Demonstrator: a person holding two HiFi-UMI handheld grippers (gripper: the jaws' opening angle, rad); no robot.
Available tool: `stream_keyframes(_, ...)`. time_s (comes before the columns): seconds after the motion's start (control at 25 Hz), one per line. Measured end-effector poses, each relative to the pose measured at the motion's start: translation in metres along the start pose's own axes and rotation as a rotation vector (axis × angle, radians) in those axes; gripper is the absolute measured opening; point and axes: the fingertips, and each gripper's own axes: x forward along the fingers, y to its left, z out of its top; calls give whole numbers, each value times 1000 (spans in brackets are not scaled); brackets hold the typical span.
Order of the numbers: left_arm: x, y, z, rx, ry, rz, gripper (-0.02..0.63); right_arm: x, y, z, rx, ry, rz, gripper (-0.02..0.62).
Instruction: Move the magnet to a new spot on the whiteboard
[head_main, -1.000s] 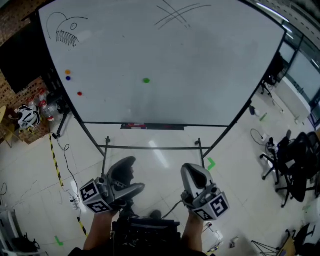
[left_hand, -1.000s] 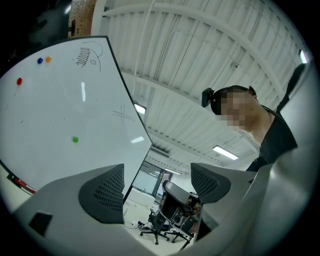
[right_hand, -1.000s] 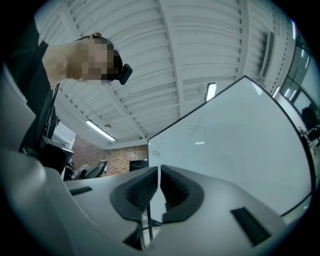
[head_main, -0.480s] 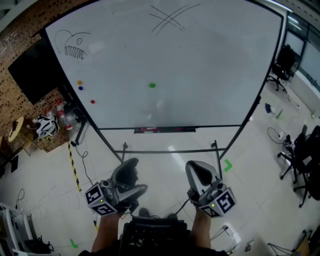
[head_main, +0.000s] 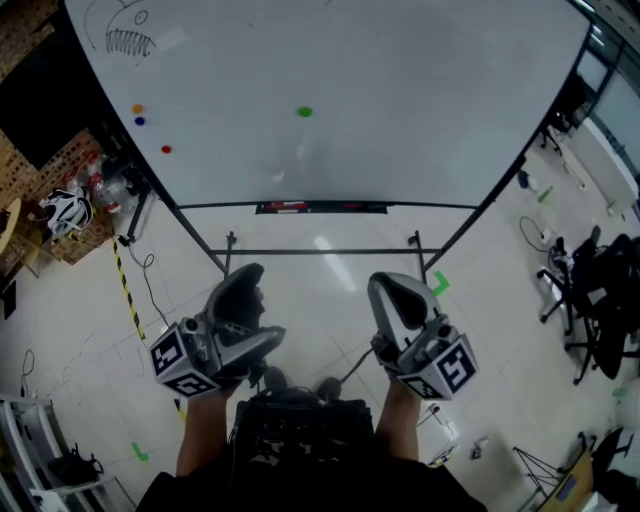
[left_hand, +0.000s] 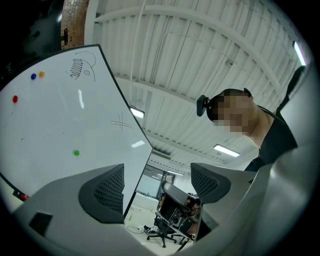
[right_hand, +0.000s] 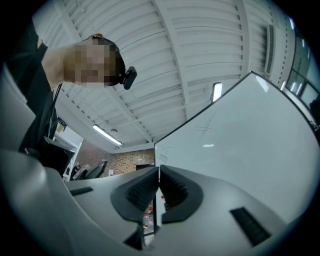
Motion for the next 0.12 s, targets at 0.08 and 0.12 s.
stream_keyframes(0.08, -4, 12, 12, 18, -12, -15, 414, 16, -1, -5, -19, 5, 3, 23)
stream_keyframes(0.12, -6, 18, 19, 28, -18, -22, 414, 24, -2, -8, -29, 7, 5, 23)
